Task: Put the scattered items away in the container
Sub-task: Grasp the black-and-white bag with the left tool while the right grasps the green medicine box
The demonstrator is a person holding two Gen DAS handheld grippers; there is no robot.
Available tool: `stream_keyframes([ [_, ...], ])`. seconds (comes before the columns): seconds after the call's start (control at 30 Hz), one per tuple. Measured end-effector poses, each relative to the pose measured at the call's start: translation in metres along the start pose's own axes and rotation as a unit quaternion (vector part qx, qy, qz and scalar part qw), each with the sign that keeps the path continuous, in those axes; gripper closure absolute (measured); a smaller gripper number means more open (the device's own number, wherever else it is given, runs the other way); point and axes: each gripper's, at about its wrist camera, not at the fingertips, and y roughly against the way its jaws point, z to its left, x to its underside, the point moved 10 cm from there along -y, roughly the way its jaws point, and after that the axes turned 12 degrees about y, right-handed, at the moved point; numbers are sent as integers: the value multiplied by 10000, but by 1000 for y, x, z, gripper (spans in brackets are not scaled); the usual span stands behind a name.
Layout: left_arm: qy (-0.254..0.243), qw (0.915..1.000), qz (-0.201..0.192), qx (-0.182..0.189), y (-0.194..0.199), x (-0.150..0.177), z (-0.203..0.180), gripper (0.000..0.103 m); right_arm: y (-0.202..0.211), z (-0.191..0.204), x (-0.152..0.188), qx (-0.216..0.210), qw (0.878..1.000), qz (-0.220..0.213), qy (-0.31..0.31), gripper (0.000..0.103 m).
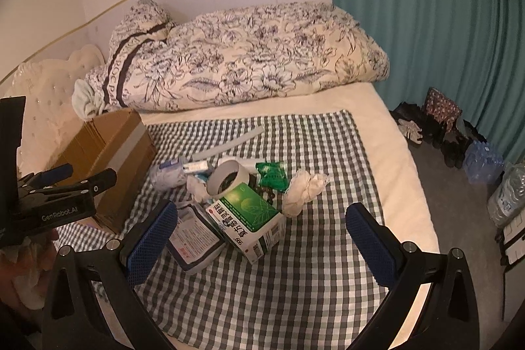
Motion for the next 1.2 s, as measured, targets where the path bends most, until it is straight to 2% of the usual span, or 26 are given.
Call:
stream_keyframes([
  [0.23, -50, 9996, 285, 26, -26, 15, 0, 0, -28, 1, 14, -135, 9996, 240, 10, 0],
  [0.43, -64, 9983, 576, 25, -51, 30, 1, 0, -50, 9, 26, -492, 9979, 426, -14, 0],
  [0.77, -104, 9942, 1067, 32, -89, 59, -2, 0, -84, 8, 50, -583, 9951, 794, -66, 0],
  [0.93, 5, 9907, 1338, 252, -105, 76, -6, 0, -98, 9, 58, -635, 9935, 941, -14, 0],
  [1.2, -13, 9855, 1672, 288, -125, 101, -9, 0, -119, 14, 71, -786, 9903, 1146, -7, 0],
])
